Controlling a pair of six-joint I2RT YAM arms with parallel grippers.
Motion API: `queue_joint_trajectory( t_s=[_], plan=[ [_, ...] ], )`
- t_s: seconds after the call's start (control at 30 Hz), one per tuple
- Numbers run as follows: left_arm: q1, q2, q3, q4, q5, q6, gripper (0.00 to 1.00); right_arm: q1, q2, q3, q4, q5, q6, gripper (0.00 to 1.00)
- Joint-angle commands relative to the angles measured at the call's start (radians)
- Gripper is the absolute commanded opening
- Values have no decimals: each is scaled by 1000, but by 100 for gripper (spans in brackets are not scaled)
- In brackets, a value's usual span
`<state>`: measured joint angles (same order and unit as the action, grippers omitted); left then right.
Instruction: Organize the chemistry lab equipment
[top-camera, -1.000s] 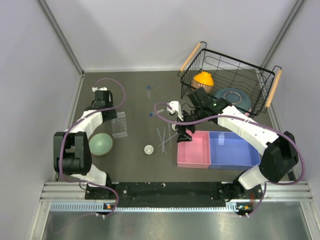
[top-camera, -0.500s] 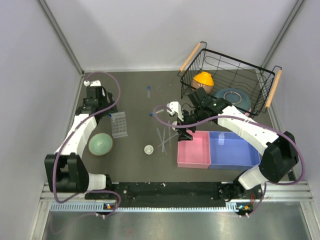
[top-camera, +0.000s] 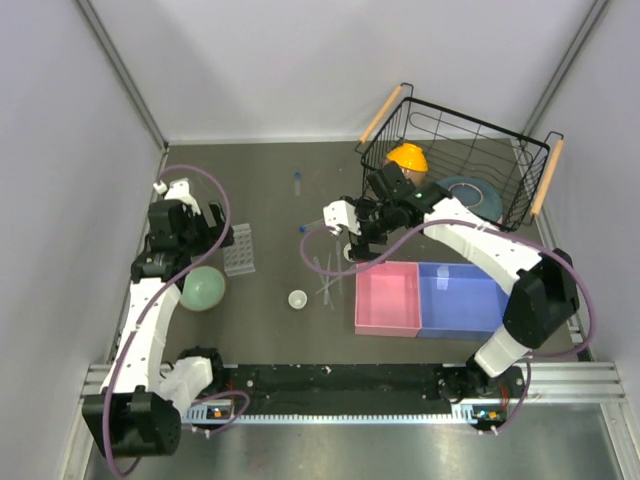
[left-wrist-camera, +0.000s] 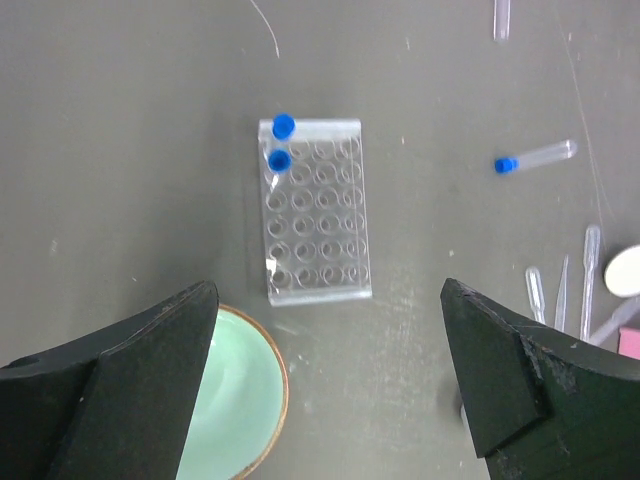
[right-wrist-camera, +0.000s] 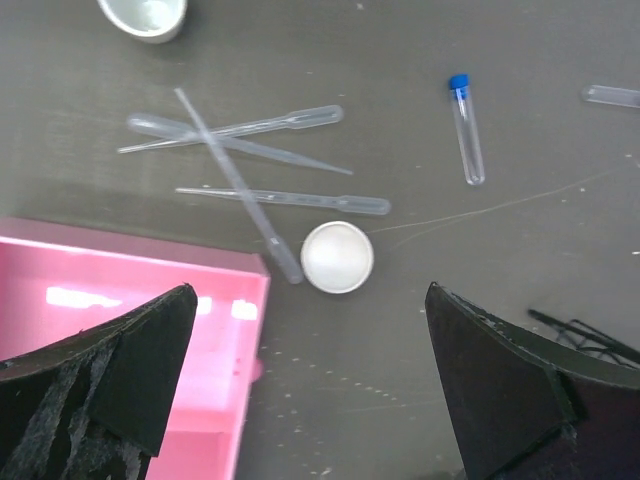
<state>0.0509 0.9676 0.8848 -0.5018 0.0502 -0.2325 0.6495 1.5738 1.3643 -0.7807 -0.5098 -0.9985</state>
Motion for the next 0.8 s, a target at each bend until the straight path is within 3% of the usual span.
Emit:
queue_joint_trajectory(
  t_s=[0.0,0.23,0.77],
  plan=[
    [6,-46,-64,-15,103,35,99,-8,106,161,-47,45,-49,99],
    [6,-90,-92,-7,83,55,99,-7,327,380,-189,30,-48,99],
    [6,-86,-90,-4,68,61,99,-7,640,654,-190,83,-77,99]
  ],
)
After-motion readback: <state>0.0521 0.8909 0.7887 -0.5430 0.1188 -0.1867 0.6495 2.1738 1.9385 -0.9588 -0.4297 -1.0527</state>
